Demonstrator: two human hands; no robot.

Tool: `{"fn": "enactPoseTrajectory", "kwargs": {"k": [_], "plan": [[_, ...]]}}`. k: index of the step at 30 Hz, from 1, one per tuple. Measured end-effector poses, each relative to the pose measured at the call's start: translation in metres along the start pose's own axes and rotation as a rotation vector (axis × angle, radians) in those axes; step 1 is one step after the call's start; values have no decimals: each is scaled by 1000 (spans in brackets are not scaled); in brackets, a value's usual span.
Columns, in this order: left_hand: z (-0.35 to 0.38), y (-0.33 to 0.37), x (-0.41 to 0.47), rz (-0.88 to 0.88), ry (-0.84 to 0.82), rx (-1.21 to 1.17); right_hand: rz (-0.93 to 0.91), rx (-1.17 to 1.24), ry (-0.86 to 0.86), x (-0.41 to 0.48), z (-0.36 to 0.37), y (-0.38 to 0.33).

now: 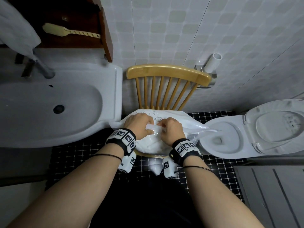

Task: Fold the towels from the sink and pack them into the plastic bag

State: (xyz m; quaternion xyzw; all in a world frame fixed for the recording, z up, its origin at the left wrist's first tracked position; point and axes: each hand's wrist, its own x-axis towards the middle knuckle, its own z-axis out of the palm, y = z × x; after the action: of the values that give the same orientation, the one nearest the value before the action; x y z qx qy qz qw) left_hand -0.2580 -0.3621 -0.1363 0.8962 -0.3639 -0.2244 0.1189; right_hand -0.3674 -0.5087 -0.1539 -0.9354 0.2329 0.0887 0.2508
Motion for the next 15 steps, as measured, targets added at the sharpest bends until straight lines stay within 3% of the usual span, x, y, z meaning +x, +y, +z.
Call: {"fn": "enactPoseTrajectory", "kwargs": {"k": [6, 10, 15], "plan": [[-8, 6, 5, -43, -42, 60, 71, -196, -13, 3, -11, 5], [-15, 17, 6, 19, -13, 165, 47, -125, -18, 5, -14, 5], [-12, 14, 11, -18, -44, 98, 67, -72, -83, 10, -14, 14]]}}
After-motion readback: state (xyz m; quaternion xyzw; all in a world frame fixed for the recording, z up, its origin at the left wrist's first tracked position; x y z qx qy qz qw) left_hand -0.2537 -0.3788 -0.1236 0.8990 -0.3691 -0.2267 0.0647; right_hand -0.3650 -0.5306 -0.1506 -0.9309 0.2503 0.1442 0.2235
